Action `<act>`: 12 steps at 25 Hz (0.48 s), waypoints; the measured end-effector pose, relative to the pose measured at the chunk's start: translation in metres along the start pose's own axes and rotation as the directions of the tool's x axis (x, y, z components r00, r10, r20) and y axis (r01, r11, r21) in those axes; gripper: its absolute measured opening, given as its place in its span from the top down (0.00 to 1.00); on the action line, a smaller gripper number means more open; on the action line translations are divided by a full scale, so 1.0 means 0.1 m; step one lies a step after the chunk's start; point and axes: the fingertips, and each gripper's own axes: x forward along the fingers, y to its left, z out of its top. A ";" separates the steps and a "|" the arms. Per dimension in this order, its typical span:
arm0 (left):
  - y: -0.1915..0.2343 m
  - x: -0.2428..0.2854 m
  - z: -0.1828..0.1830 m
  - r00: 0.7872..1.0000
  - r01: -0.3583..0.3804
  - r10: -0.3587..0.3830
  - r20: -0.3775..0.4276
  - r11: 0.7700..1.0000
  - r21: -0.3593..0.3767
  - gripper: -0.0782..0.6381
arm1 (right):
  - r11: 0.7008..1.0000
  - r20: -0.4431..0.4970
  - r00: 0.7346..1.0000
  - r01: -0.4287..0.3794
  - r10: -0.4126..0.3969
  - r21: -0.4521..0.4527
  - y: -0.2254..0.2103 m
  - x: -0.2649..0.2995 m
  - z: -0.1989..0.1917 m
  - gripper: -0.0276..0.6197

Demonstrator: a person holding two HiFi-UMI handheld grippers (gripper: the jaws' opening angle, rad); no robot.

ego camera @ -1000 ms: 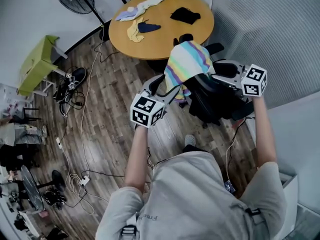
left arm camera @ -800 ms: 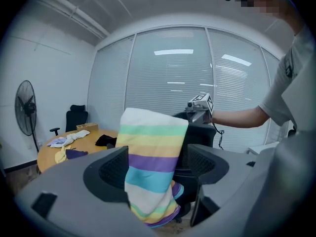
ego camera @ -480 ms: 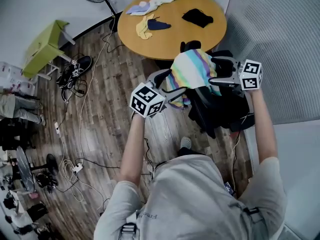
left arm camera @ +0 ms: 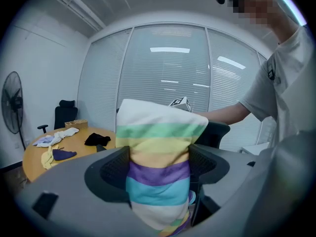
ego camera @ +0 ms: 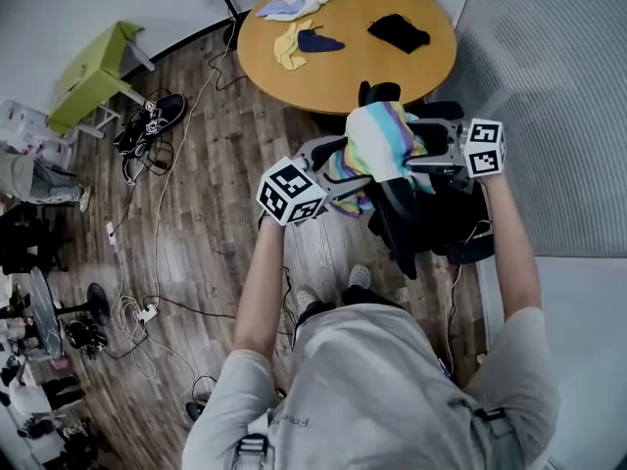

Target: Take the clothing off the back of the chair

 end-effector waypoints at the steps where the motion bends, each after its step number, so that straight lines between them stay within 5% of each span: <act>1: 0.00 0.01 0.00 1.000 0.003 -0.003 -0.001 1.000 0.004 0.36 | 1.000 0.005 1.000 -0.003 0.003 0.004 0.00 0.00 0.00 0.32; 12: -0.04 0.05 0.05 1.000 -0.016 0.016 0.012 1.000 0.024 0.40 | 0.999 0.017 0.999 0.047 -0.047 0.008 0.15 -0.02 -0.06 0.64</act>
